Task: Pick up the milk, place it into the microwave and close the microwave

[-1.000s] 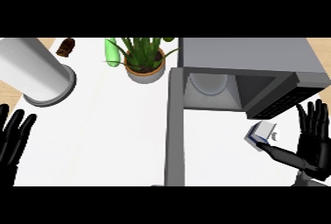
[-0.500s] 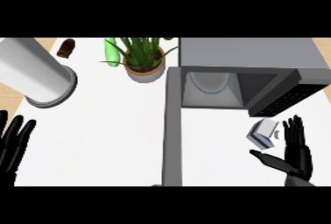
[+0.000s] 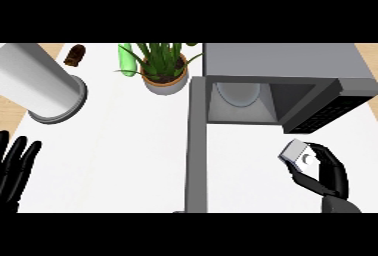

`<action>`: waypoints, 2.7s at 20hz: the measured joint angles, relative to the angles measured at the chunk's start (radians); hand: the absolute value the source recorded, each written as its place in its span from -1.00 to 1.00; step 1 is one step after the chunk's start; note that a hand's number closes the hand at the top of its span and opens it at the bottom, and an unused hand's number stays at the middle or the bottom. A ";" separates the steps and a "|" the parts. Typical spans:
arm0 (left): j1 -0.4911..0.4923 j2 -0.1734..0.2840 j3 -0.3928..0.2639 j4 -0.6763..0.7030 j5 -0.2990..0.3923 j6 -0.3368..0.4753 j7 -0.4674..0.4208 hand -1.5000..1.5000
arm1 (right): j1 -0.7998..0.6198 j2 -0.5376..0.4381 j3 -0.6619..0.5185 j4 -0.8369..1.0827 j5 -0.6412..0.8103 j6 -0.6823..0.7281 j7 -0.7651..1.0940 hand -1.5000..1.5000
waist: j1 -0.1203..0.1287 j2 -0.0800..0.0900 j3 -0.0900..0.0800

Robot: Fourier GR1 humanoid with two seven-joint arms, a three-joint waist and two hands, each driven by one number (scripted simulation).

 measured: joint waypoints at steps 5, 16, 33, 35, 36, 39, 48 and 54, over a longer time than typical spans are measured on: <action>0.016 0.013 0.035 -0.002 0.030 -0.018 -0.006 -1.00 | 0.001 0.025 0.044 -0.026 0.009 0.043 -0.005 1.00 | -0.009 -0.005 -0.003; 0.050 0.002 0.069 -0.010 0.050 -0.024 0.001 -1.00 | 0.231 0.189 0.232 -0.406 0.038 0.035 0.040 1.00 | -0.031 -0.014 -0.007; 0.014 0.022 0.162 0.056 0.111 -0.072 0.004 -1.00 | 0.054 0.229 0.506 -0.694 0.047 -0.403 0.491 1.00 | -0.013 -0.003 0.002; 0.010 0.023 0.167 0.074 0.106 -0.080 -0.006 -1.00 | -0.014 0.230 0.498 -0.644 0.065 -0.447 0.539 1.00 | -0.012 -0.003 0.002; 0.011 0.025 0.173 0.081 0.111 -0.087 -0.009 -1.00 | -0.047 0.216 0.482 -0.621 0.070 -0.451 0.561 1.00 | -0.012 -0.003 0.002; 0.000 0.027 0.176 0.087 0.113 -0.091 -0.004 -1.00 | -0.169 0.200 0.432 -0.502 0.087 -0.484 0.590 1.00 | -0.008 -0.001 0.002; -0.029 0.028 0.181 0.134 0.117 -0.119 -0.033 -1.00 | -0.485 0.097 0.297 -0.097 0.119 -0.547 0.576 1.00 | 0.020 0.012 0.003; -0.043 0.044 0.188 0.144 0.129 -0.132 -0.025 -1.00 | -0.597 0.048 0.238 0.058 0.143 -0.701 0.554 1.00 | 0.041 0.022 0.004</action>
